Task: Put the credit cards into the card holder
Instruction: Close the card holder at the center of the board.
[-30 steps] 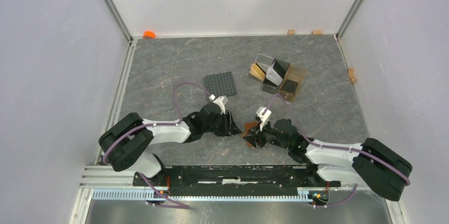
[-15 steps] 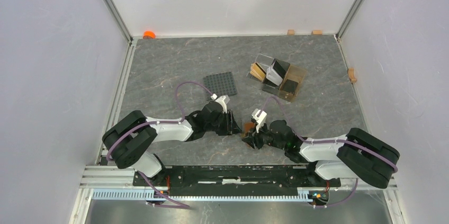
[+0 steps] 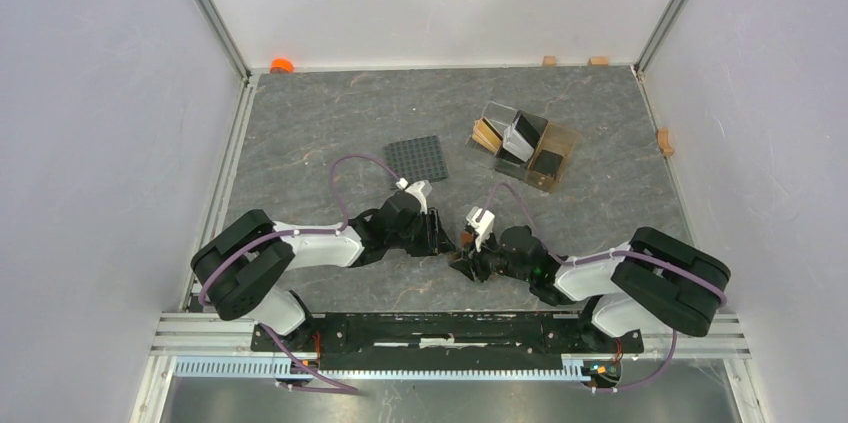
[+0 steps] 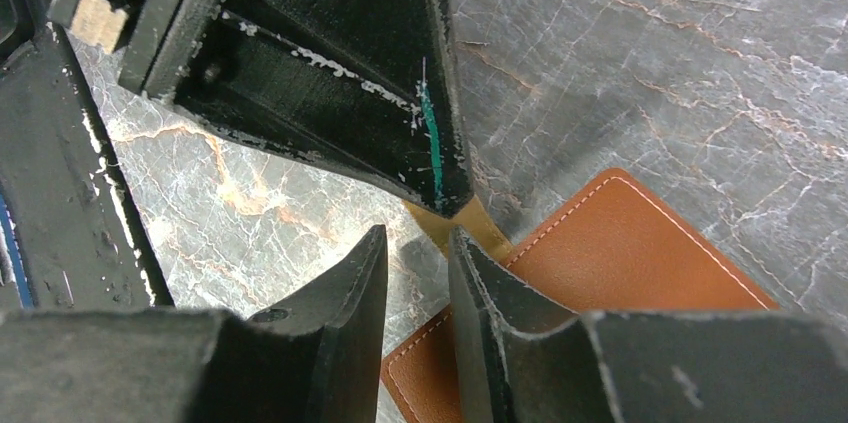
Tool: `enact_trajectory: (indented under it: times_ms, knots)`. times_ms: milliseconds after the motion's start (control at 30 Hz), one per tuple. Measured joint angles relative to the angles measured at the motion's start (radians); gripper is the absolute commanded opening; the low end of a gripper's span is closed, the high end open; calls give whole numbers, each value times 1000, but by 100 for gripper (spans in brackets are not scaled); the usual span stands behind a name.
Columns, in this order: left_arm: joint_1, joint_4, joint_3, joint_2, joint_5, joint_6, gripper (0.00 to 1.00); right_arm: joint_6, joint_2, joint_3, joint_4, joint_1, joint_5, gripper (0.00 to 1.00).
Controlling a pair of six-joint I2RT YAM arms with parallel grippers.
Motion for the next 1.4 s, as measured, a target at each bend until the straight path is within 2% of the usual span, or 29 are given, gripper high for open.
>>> enact_trajectory:
  times_ms: [133,267,400,800,1033,1400]
  knots:
    - [0,-5,0,0,-1,-4,50,0,22,6,8,7,-1,33]
    - [0,-11,0,-4,-1,-5,40,0,36,14,9,14,0,32]
    - [0,-25,0,-9,-1,-9,35,0,46,19,10,18,3,32]
    - [-7,-81,0,-15,-7,-26,34,-1,54,27,7,22,6,31]
    - [-7,-85,-2,-21,-8,-43,24,0,64,33,9,22,6,30]
    - [-10,-85,-20,-21,-8,-69,24,0,67,35,8,22,6,29]
